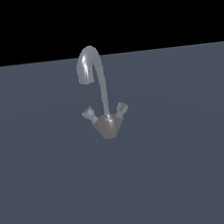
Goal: Turn on the faucet by rotating a designated handle.
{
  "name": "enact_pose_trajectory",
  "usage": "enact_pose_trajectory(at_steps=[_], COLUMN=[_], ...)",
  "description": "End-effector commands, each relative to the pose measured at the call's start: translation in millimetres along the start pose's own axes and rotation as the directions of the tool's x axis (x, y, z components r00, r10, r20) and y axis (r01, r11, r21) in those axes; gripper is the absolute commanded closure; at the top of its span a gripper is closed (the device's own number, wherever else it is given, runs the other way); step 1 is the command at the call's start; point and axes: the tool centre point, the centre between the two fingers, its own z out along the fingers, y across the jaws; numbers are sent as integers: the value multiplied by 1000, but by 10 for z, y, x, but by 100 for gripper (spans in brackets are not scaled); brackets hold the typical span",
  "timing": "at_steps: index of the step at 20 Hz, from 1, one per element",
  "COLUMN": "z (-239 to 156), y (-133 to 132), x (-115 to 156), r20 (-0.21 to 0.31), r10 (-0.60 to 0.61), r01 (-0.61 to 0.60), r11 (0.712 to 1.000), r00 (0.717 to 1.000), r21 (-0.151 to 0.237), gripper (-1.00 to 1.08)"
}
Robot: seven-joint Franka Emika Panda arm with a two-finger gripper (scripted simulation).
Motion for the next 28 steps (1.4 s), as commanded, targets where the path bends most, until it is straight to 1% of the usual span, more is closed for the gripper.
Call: enact_pose_trajectory(at_steps=[1,2,3,4,5,6,7,8,9,10,11,12,13,14,15,16,17,18,19,20,21,22,23,24,25,26,27,28], z=[142,360,553,694,768,955,1054,1058,1040,1237,1377,1279,1393,1495,1843,1898,1941,1865,1986,2055,2208,2171,2366,2565,2625,2616,2834,3007], y=[-12,45,-122,-97,-202,-203,-466,-533,-375,-511,-609,-593,-725,-401,-442,-561,-838,-466,-446,-542,-627,-557,-722,-685,-977,-1034,-732,-946], x=[-16,-30,31,64,124,153,209,197,323,354,364,597,637,799,673,756,843,1168,1267,1383,1413,1661,1637,1636,1721,1701,1714,1682], r20=[52,107,125,142,123,164,165,166,154,174,200,141,151,140,196,192,176,131,132,122,135,101,126,147,135,134,158,169], r10=[7,23,11,5,-22,-7,-94,-108,-81,-130,-120,-120,-164,-121,-179,-236,-304,-248,-320,-380,-435,-453,-528,-562,-639,-648,-635,-705], r01=[-7,-19,-7,-2,22,7,101,115,91,139,125,122,174,126,193,250,312,253,331,392,449,463,542,579,653,661,653,725], r11=[1000,999,999,1000,1000,1000,994,993,994,990,992,993,983,992,980,967,950,967,941,916,887,877,828,804,743,735,743,673], r00=[999,994,992,990,992,986,982,980,985,976,973,983,975,983,964,953,936,960,938,917,890,886,840,814,758,750,757,689], r21=[0,-40,-31,-24,3,3,-31,-36,-59,-39,-15,-3,-53,-30,-51,-53,-24,-27,-68,-88,-107,-128,-141,-136,-150,-151,-143,-145], gripper=[33,15,2,-5,-11,-11,-4,-4,-5,8,20,27,27,27,65,71,75,73,65,66,72,77,79,82,49,49,-5,-1])
